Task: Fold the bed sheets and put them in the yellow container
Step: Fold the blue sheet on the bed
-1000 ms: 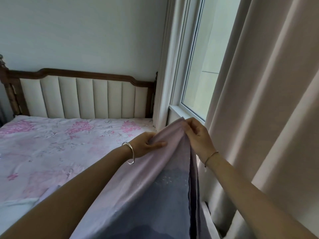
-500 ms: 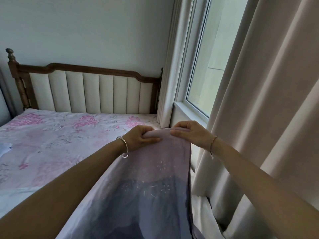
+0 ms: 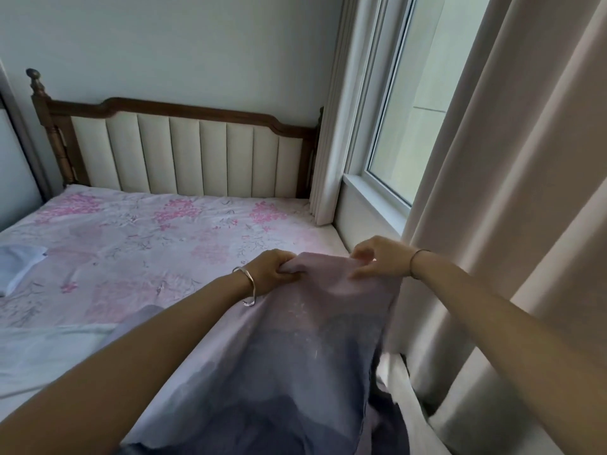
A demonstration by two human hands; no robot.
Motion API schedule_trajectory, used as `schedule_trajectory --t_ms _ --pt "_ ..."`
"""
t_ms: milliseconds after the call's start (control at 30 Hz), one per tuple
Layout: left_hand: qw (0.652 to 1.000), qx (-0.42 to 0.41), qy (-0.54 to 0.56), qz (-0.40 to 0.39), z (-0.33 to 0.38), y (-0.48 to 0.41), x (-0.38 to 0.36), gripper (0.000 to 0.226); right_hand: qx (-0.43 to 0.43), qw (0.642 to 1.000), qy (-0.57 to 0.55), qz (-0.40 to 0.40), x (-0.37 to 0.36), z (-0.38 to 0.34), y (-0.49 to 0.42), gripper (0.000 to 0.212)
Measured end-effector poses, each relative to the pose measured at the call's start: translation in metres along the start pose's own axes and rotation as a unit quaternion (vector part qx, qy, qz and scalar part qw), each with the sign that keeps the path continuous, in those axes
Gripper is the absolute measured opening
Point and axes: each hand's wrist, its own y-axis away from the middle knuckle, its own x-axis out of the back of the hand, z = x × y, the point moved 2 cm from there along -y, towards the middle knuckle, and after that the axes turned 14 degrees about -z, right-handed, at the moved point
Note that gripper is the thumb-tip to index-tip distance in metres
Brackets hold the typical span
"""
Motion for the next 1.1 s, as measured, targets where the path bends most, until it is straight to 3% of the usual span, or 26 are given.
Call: schedule_trajectory --t_ms 167,267,367,500,567,667,767,867,1000,1100 --pt "0.999 -0.029 -0.020 0.011 0.000 0.003 -0.001 0.021 0.050 0.997 -0.036 -0.039 -0.027 -0.028 -0.025 0.016" --pt "1.000 -0.021 -0.009 0.020 -0.009 0.005 0.001 0.025 0.061 0.998 -0.027 -0.014 -0.034 -0.030 -0.036 0.018" --pt "1.000 0.022 0.008 0.010 -0.017 0.009 0.002 0.029 0.080 0.990 -0.107 0.034 -0.038 -0.025 -0.044 0.010" --pt "0.986 0.119 0.005 -0.115 -0.036 0.016 -0.021 0.036 0.071 0.969 -0.236 0.007 -0.046 -0.029 -0.041 0.011" --pt "0.967 0.165 -0.054 -0.186 -0.053 0.020 -0.042 0.024 0.062 0.956 -0.283 -0.040 -0.042 -0.026 -0.032 0.016" --pt "0.940 0.227 -0.106 -0.230 -0.087 0.030 -0.075 0.032 0.054 0.956 -0.271 -0.097 -0.026 -0.010 -0.013 0.021" --pt "0.939 0.264 -0.099 -0.197 -0.130 0.044 -0.099 0.033 0.022 0.957 -0.283 -0.066 -0.014 0.016 -0.006 0.021" --pt "0.950 0.259 -0.073 -0.161 -0.159 0.057 -0.110 0.010 -0.026 0.958 -0.278 -0.070 -0.020 0.049 -0.015 0.032" --pt "0.966 0.256 -0.023 -0.033 -0.173 0.064 -0.089 0.023 -0.090 0.967 -0.232 -0.053 -0.050 0.081 -0.052 0.035" --pt "0.968 0.251 -0.005 0.015 -0.174 0.059 -0.057 0.016 -0.106 0.965 -0.237 -0.036 -0.084 0.099 -0.095 0.039"
